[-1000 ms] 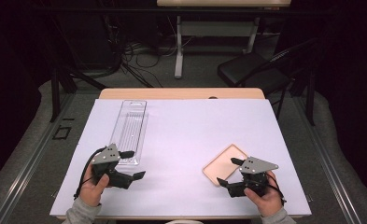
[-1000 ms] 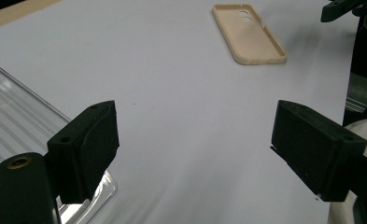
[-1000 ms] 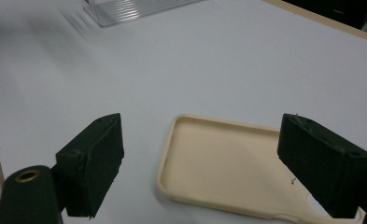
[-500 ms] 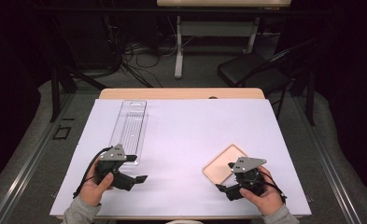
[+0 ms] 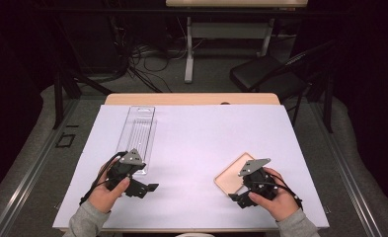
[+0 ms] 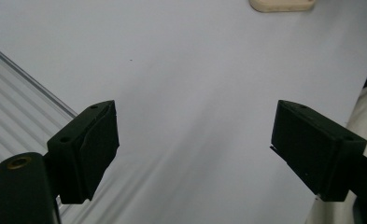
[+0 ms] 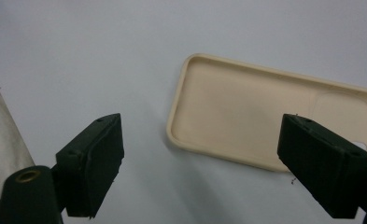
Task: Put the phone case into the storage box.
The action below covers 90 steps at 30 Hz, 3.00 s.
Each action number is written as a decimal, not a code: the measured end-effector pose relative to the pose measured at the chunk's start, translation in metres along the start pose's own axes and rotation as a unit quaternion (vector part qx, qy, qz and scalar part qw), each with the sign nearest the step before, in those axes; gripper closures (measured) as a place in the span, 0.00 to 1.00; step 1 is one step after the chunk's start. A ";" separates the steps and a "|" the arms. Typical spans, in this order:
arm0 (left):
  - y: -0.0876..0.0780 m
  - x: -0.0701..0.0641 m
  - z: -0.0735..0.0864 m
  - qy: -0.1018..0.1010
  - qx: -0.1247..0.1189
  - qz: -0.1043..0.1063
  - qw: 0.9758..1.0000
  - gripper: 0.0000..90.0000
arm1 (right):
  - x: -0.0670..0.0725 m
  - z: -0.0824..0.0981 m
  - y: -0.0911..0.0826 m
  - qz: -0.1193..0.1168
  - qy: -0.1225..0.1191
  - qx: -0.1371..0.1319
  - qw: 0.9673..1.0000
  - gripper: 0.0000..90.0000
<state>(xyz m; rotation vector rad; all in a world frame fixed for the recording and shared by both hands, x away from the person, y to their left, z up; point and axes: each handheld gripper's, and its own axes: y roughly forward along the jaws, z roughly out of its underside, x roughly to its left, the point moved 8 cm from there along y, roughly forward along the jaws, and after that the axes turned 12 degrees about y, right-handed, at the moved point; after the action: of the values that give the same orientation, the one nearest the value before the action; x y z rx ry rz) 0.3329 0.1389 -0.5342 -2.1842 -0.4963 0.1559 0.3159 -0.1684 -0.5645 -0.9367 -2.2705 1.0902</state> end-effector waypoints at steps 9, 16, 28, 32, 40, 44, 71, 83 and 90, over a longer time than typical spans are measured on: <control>-0.002 0.017 -0.013 -0.030 0.002 -0.020 0.999 0.17 | -0.012 -0.012 0.001 0.029 0.019 0.014 0.999 0.16; -0.003 0.041 -0.025 -0.075 -0.025 -0.015 0.997 0.17 | -0.031 -0.025 0.003 0.036 0.052 0.014 0.998 0.16; -0.006 0.075 -0.038 -0.113 -0.046 -0.024 0.992 0.15 | -0.057 -0.039 -0.001 0.043 0.075 0.019 0.996 0.09; -0.004 0.087 -0.044 -0.127 -0.053 -0.026 0.990 0.11 | -0.066 -0.045 0.002 0.059 0.083 0.027 0.994 0.09; -0.003 0.097 -0.047 -0.130 -0.057 -0.033 0.989 0.09 | -0.080 -0.054 0.011 0.061 0.110 0.053 0.991 0.10; -0.007 0.096 -0.046 -0.130 -0.067 -0.031 0.989 0.11 | -0.089 -0.059 0.014 0.076 0.103 0.063 0.990 0.16; -0.009 0.098 -0.039 -0.129 -0.059 -0.043 0.989 0.17 | -0.117 -0.058 0.032 0.094 0.079 0.142 0.982 0.59; -0.009 0.097 -0.039 -0.130 -0.062 -0.040 0.989 0.17 | -0.128 -0.057 0.033 0.098 0.103 0.146 0.979 0.62; -0.009 0.097 -0.039 -0.129 -0.062 -0.041 0.989 0.17 | -0.127 -0.053 0.036 0.075 0.107 0.168 0.977 0.69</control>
<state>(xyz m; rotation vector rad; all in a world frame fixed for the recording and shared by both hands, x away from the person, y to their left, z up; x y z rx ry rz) 0.4302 0.1548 -0.4973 -2.2726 -0.7591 0.3750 0.4483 -0.2192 -0.5759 -1.0377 -1.7960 1.3158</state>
